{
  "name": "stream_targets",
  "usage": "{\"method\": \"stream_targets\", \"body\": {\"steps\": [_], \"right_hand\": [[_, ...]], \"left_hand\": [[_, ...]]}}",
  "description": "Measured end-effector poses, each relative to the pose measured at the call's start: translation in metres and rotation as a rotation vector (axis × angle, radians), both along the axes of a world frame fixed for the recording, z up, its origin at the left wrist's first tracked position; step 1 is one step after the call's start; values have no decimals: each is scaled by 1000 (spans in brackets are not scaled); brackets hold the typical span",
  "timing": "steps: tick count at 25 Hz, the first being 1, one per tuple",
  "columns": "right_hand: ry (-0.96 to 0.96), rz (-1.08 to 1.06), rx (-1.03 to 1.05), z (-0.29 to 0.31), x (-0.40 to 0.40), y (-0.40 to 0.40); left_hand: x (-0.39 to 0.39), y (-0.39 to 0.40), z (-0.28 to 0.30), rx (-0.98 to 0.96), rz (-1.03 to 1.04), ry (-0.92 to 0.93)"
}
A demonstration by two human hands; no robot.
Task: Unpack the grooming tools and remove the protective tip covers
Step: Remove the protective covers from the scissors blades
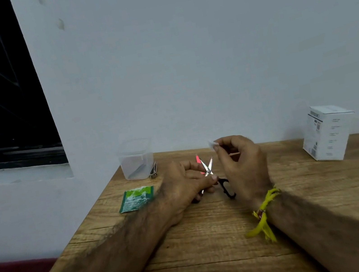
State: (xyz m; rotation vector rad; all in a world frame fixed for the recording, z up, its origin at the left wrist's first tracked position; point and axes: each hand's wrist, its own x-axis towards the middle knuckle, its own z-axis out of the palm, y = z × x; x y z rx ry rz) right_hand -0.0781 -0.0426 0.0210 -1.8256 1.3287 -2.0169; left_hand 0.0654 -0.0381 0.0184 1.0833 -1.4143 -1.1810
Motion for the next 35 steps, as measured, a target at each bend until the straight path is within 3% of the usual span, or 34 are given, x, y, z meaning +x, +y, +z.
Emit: {"method": "stream_targets", "body": {"steps": [4, 7, 14, 28, 30, 31, 35], "right_hand": [[110, -21, -112, -2, 0, 4], [322, -84, -179, -3, -1, 5], [596, -173, -181, -3, 0, 8], [705, -127, -122, -2, -7, 9], [627, -95, -113, -1, -9, 9], [497, -70, -78, 0, -10, 9], [-341, 296, 316, 10, -9, 9]], "left_hand": [[-4, 1, 0, -26, 39, 22], [-8, 2, 1, -21, 74, 95], [-6, 1, -1, -64, 20, 113], [-4, 4, 1, 10, -37, 113], [-5, 3, 0, 9, -32, 114], [-5, 3, 0, 7, -25, 120], [-5, 1, 1, -24, 35, 191]]}}
